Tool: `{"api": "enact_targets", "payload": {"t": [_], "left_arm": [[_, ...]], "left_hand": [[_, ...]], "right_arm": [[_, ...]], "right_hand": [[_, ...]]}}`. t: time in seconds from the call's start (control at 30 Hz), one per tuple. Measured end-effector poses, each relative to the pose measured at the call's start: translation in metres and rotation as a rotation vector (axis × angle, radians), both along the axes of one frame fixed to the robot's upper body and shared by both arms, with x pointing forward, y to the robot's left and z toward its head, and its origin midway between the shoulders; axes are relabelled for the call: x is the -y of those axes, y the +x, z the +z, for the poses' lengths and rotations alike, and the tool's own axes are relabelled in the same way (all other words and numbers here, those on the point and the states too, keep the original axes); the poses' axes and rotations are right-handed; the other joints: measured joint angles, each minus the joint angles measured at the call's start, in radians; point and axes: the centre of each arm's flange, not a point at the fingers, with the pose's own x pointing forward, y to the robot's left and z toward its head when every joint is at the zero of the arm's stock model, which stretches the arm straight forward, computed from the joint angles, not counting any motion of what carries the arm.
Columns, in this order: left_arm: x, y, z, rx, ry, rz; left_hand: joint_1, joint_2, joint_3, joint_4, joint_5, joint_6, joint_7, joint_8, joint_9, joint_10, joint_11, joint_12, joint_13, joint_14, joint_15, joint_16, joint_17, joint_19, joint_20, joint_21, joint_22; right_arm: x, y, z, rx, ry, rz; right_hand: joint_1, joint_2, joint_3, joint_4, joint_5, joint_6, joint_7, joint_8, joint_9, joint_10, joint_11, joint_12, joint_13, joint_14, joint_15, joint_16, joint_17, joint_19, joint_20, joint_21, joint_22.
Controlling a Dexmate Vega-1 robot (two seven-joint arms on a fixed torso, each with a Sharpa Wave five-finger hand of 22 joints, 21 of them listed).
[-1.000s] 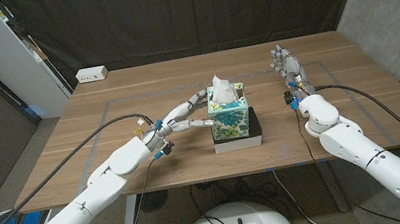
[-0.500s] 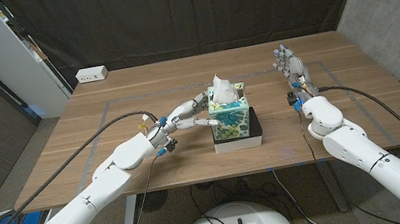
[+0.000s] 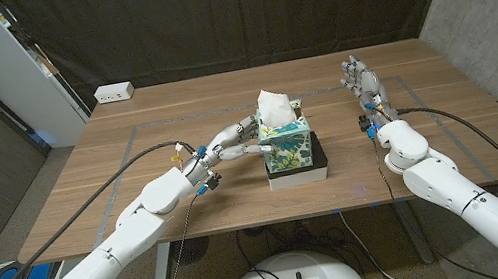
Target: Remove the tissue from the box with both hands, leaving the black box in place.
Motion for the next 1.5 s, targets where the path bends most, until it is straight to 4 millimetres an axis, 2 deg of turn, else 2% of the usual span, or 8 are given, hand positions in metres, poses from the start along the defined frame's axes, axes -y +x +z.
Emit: {"api": "enact_targets", "payload": {"t": [0.3, 0.47, 0.53, 0.77, 1.17, 1.5], "left_arm": [[-0.001, 0.0, 0.001, -0.009, -0.001, 0.005], [-0.001, 0.0, 0.004, -0.015, 0.005, 0.003], [-0.002, 0.0, 0.006, -0.015, 0.007, 0.003], [-0.002, -0.003, 0.019, 0.004, 0.009, 0.001], [-0.005, -0.01, 0.04, 0.06, 0.005, 0.017], [-0.005, -0.016, 0.054, 0.108, -0.011, 0.013]], "left_hand": [[0.001, 0.001, 0.004, 0.001, -0.008, 0.003, 0.004, 0.008, 0.0, 0.003, 0.004, 0.0, 0.005, 0.0, 0.0, 0.0, -0.001, 0.0, 0.0, 0.0, 0.0], [0.008, 0.008, 0.007, -0.002, -0.015, 0.0, 0.007, 0.008, 0.002, 0.003, 0.004, -0.006, 0.005, 0.011, 0.0, -0.005, -0.001, 0.015, -0.015, 0.001, 0.0], [0.008, 0.008, 0.013, -0.008, -0.021, 0.0, 0.007, 0.008, 0.005, 0.003, 0.004, -0.01, 0.008, 0.012, -0.002, -0.01, -0.002, 0.031, -0.031, 0.011, 0.0], [0.031, 0.014, 0.033, -0.013, -0.032, 0.01, 0.018, 0.03, 0.005, 0.024, 0.009, -0.014, 0.014, 0.03, -0.002, -0.024, -0.005, 0.156, -0.038, 0.051, -0.006], [0.064, 0.031, 0.051, -0.016, -0.036, 0.016, 0.023, 0.039, 0.004, 0.03, 0.013, -0.021, 0.019, 0.05, -0.003, -0.024, -0.003, 0.186, -0.033, 0.055, -0.015], [0.078, 0.033, 0.069, -0.017, -0.036, 0.029, 0.037, 0.054, 0.004, 0.061, 0.018, -0.024, 0.022, 0.091, -0.005, -0.024, 0.002, 0.218, -0.001, 0.066, -0.014]], "right_arm": [[0.0, 0.001, 0.0, -0.002, 0.002, 0.001], [0.0, 0.002, -0.002, -0.006, 0.005, 0.0], [0.0, 0.003, -0.002, -0.008, 0.007, 0.0], [0.002, 0.005, -0.005, -0.013, 0.015, 0.0], [0.004, 0.009, -0.01, -0.016, 0.029, 0.001], [0.007, 0.01, -0.01, -0.013, 0.039, 0.0]], "right_hand": [[0.0, 0.0, 0.0, 0.0, 0.0, 0.0, 0.0, 0.0, 0.0, 0.0, 0.0, 0.0, 0.0, 0.0, 0.0, 0.0, 0.0, 0.0, 0.0, 0.0, 0.0], [0.0, 0.0, 0.0, 0.0, 0.0, 0.0, 0.0, 0.0, 0.0, 0.0, 0.0, 0.0, 0.0, 0.0, 0.0, 0.0, 0.0, 0.0, 0.0, 0.0, 0.0], [0.0, 0.0, 0.0, 0.0, 0.0, 0.0, 0.0, 0.0, 0.0, 0.0, 0.0, 0.0, 0.0, 0.0, 0.0, 0.0, 0.0, 0.0, 0.0, 0.0, 0.0], [0.0, 0.0, 0.0, 0.0, 0.0, 0.0, 0.0, 0.0, 0.0, 0.0, 0.0, 0.0, 0.0, 0.005, 0.005, 0.0, 0.0, 0.0, 0.0, 0.0, 0.0], [-0.007, 0.007, 0.0, 0.0, 0.0, 0.0, 0.0, 0.0, 0.0, 0.006, 0.006, 0.0, 0.0, 0.002, 0.009, 0.0, 0.0, 0.0, 0.0, 0.0, 0.0], [-0.007, 0.007, 0.0, 0.0, 0.0, 0.0, 0.0, 0.0, 0.0, 0.006, 0.006, 0.0, 0.0, 0.002, 0.009, 0.0, 0.0, 0.0, 0.0, 0.0, 0.0]]}}
